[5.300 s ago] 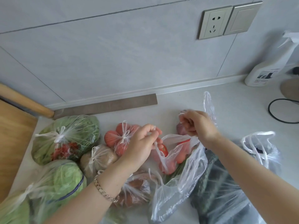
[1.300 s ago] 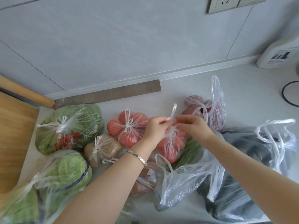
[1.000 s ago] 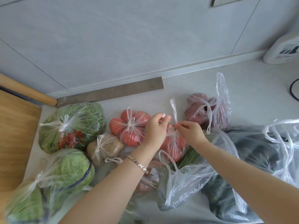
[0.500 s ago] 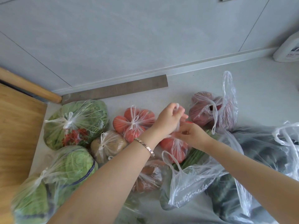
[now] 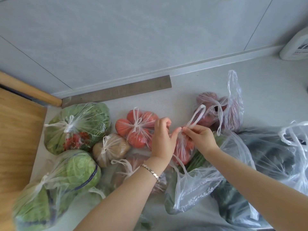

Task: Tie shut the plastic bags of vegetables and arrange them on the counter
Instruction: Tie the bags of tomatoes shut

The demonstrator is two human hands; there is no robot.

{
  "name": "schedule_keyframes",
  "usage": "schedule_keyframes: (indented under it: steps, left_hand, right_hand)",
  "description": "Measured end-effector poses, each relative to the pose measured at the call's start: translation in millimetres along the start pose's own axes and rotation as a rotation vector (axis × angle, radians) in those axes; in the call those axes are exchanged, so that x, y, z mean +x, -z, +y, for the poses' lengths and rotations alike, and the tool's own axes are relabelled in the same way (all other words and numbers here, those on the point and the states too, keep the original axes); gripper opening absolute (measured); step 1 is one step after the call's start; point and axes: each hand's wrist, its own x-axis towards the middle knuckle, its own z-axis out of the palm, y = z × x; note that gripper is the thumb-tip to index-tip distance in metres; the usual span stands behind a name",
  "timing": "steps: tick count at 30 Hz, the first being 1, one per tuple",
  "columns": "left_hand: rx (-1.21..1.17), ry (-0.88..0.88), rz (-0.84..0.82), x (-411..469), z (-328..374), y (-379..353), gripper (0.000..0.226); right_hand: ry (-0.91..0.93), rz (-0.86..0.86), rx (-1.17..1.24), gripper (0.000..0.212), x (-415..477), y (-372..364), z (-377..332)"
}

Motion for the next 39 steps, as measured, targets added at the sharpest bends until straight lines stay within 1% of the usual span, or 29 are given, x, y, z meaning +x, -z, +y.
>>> schedule_keyframes:
  steps: [1,3,5,6,8,11,13,15,16,18,20,22,24,25,26,28,29,31,33,36,39]
  left_hand:
    - [0.003,-0.004,-0.022,1,-1,-1,0.026]
    - [-0.008,-0.007,-0.135,2,-6,-3,0.023]
    - [-0.054,0.050,-0.262,3,-8,-4,0.024]
    - [-0.082,0.076,-0.298,5,-10,-4,0.024]
    - [-0.123,0.114,-0.322,8,-11,-3,0.022]
    - [-0.116,0.146,-0.335,11,-14,-2,0.022]
    - [-0.088,0.130,-0.348,10,-14,-2,0.021]
    - [-0.047,0.111,-0.356,9,-12,-3,0.020]
    - [-0.034,0.130,-0.357,9,-11,-5,0.020]
    - [-0.056,0.214,-0.367,8,-8,-7,0.019]
    - [-0.120,0.327,-0.400,8,-2,-9,0.021]
    - [-0.218,0.452,-0.443,10,3,-9,0.026]
    - [-0.318,0.569,-0.470,14,7,-7,0.029]
    - [-0.345,0.619,-0.468,15,8,-5,0.029]
    - [-0.354,0.656,-0.464,17,8,-3,0.028]
    - [-0.346,0.659,-0.467,17,8,-2,0.026]
    - [-0.342,0.634,-0.477,17,8,-1,0.026]
    - [-0.329,0.588,-0.504,16,7,1,0.026]
    - [-0.316,0.568,-0.529,15,6,4,0.027]
    - [-0.298,0.554,-0.543,14,4,9,0.029]
    - [-0.281,0.514,-0.532,10,2,11,0.026]
  right_hand:
    - [0.025,0.013,-0.026,0.014,-1,0,1]
    - [0.068,0.034,-0.073,0.016,-2,0,5]
    - [0.098,0.037,-0.094,0.015,-2,1,6]
    - [0.110,0.036,-0.103,0.012,-2,0,6]
    - [0.142,0.055,-0.146,0.007,-2,0,6]
    - [0.189,0.073,-0.258,0.007,-2,-1,3]
    - [0.147,0.070,-0.262,0.007,0,-2,-1]
    - [0.045,0.056,-0.211,0.007,6,-1,-5]
    - [-0.013,0.046,-0.182,0.009,8,0,-6]
    - [-0.098,0.060,-0.143,0.016,13,0,-8]
    - [-0.096,0.120,-0.200,0.025,15,1,-6]
    - [-0.017,0.126,-0.251,0.023,13,3,-2]
    - [0.091,0.070,-0.283,0.010,7,4,2]
    - [0.155,0.045,-0.334,0.008,4,5,4]
    - [0.228,0.033,-0.410,0.014,1,5,6]
    - [0.395,0.033,-0.557,0.021,-1,6,8]
    - [0.475,0.029,-0.616,0.021,0,7,10]
    - [0.573,-0.016,-0.710,0.020,2,7,12]
    - [0.599,-0.090,-0.763,0.022,3,6,12]
    - [0.576,-0.181,-0.835,0.029,6,5,11]
    - [0.542,-0.220,-0.862,0.023,8,6,10]
